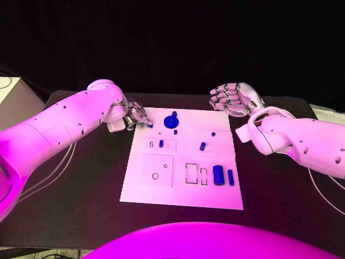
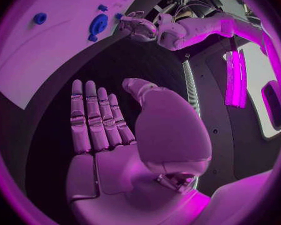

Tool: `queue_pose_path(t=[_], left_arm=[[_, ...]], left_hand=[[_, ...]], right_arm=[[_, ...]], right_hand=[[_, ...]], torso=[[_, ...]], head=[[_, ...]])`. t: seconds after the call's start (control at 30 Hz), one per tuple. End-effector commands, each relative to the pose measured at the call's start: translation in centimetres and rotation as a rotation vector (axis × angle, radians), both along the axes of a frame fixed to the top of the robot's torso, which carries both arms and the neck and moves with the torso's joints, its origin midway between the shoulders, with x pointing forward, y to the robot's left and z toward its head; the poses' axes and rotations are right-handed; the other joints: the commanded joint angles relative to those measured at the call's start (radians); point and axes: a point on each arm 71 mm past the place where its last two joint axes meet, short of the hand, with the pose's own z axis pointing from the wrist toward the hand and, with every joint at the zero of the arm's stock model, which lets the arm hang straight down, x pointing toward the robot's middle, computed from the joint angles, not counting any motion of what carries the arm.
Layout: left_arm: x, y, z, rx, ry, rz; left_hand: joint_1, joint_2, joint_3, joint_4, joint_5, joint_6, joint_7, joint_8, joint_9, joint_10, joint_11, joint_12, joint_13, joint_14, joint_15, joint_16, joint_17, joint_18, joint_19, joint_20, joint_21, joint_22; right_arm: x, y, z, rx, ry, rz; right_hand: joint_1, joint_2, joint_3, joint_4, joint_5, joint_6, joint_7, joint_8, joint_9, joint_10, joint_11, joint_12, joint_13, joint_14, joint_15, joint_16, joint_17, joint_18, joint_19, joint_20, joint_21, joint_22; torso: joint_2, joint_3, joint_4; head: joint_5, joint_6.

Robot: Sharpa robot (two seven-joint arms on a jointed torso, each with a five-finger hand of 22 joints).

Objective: Assemble the parts on the task board

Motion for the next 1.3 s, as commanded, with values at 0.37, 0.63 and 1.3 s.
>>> queue_pose_path(t=[0.37, 0.63, 1.3], left_arm=[[-1.4, -0.1, 2.0, -0.180, -0.031, 0.034], [-3.4, -0.4, 3.3, -0.175, -0.073, -0.004], [-7.3, -0.8, 1.5, -0.013, -0.194, -0.075]], left_hand=[[-0.149, -0.031, 0.253, -0.279, 0.205, 0.073, -0.021, 0.014, -0.003, 0.072, -0.022, 0.020, 0.020, 0.056, -0.018, 0.052, 0.108, -0.008, 0.077, -0.021, 0.099, 0.131], [-0.171, -0.031, 0.264, -0.299, 0.232, 0.087, -0.026, 0.017, -0.004, 0.095, -0.028, 0.030, 0.041, 0.066, -0.023, 0.062, 0.129, -0.014, 0.095, -0.026, 0.121, 0.162], [-0.193, -0.042, 0.286, -0.319, 0.239, 0.110, -0.035, 0.017, -0.007, 0.132, -0.036, 0.039, 0.069, 0.080, -0.029, 0.076, 0.160, -0.020, 0.114, -0.032, 0.143, 0.194]], right_arm=[[0.0, -0.1, 0.0, 0.002, -0.001, 0.014], [0.0, -0.3, 0.0, 0.001, 0.000, 0.009], [0.0, -0.4, -0.1, 0.001, 0.000, 0.006]], right_hand=[[-0.004, 0.004, 0.001, -0.005, 0.007, 0.006, 0.060, -0.005, -0.002, 0.007, -0.001, 0.000, -0.002, 0.007, 0.002, -0.004, -0.002, 0.013, 0.000, 0.001, 0.001, -0.003], [-0.004, 0.004, 0.001, -0.005, 0.007, 0.006, 0.060, -0.005, -0.002, 0.007, -0.001, 0.000, -0.002, 0.007, 0.002, -0.004, -0.002, 0.013, 0.000, 0.001, 0.001, -0.003], [-0.004, 0.004, 0.002, -0.006, 0.008, 0.007, 0.060, -0.005, -0.003, 0.007, -0.001, 0.000, -0.003, 0.008, 0.002, -0.005, -0.003, 0.013, 0.001, 0.001, 0.001, -0.006]], torso=[[-0.002, 0.0005, 0.0014], [-0.004, 0.0006, 0.0018], [-0.011, 0.0021, 0.0081]], head=[[0.001, 0.000], [0.006, 0.000], [0.014, 0.000]])
